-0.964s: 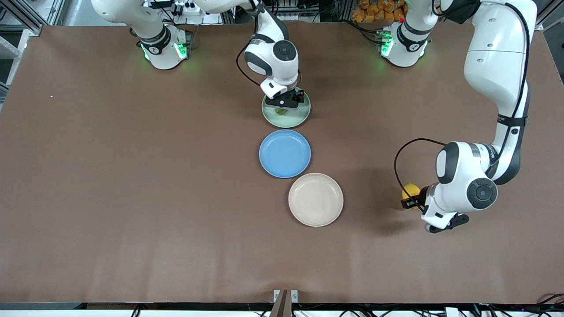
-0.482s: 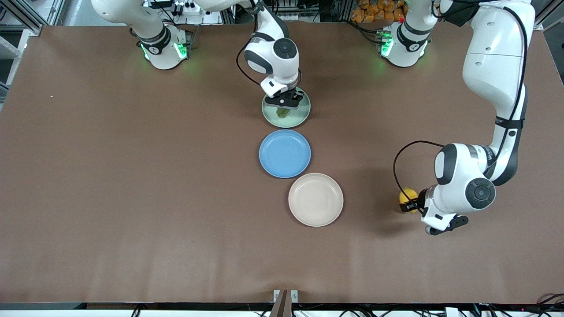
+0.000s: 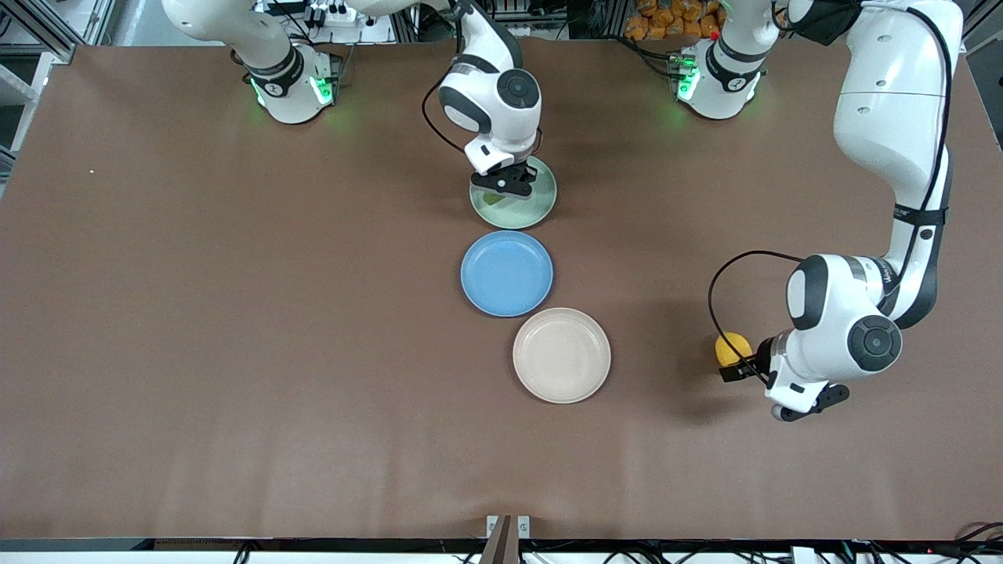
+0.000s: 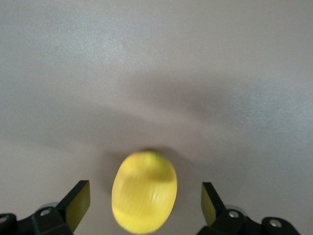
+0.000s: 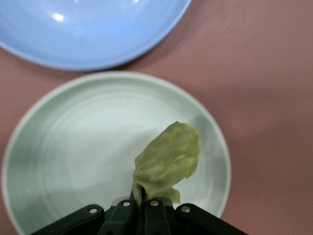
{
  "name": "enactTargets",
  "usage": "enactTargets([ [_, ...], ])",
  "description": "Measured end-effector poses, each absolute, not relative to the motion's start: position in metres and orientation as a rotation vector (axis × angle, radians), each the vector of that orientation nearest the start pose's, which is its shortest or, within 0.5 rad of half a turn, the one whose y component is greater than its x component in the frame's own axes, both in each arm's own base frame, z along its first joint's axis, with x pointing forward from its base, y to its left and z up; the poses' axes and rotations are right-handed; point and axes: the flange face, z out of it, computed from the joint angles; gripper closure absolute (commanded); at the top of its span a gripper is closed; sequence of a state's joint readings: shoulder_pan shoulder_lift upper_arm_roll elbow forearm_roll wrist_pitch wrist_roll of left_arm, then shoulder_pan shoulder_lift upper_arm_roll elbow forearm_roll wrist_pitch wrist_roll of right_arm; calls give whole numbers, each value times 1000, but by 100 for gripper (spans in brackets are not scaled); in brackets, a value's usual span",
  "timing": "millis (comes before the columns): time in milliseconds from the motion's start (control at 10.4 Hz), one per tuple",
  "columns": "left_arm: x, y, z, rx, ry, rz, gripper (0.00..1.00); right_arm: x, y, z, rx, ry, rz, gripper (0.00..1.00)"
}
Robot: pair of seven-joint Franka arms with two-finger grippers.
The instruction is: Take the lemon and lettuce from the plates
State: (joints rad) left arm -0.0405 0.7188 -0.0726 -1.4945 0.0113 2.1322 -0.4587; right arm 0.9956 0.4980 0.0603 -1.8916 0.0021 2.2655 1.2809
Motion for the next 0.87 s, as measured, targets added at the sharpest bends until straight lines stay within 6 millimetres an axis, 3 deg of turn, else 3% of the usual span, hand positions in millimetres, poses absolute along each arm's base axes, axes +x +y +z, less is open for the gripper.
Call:
enactTargets([
  [289,686,-88,253,-3153,-579,-74,0,347,522,294,-3230,360,140,100],
  [579,632,-87,252,-3162,-566,-179,0,387,490,356,-3249,257,245,100],
  [868,591,-82,282,-3150,-556,-187,0,439,441,433,-3229,159,358,100],
])
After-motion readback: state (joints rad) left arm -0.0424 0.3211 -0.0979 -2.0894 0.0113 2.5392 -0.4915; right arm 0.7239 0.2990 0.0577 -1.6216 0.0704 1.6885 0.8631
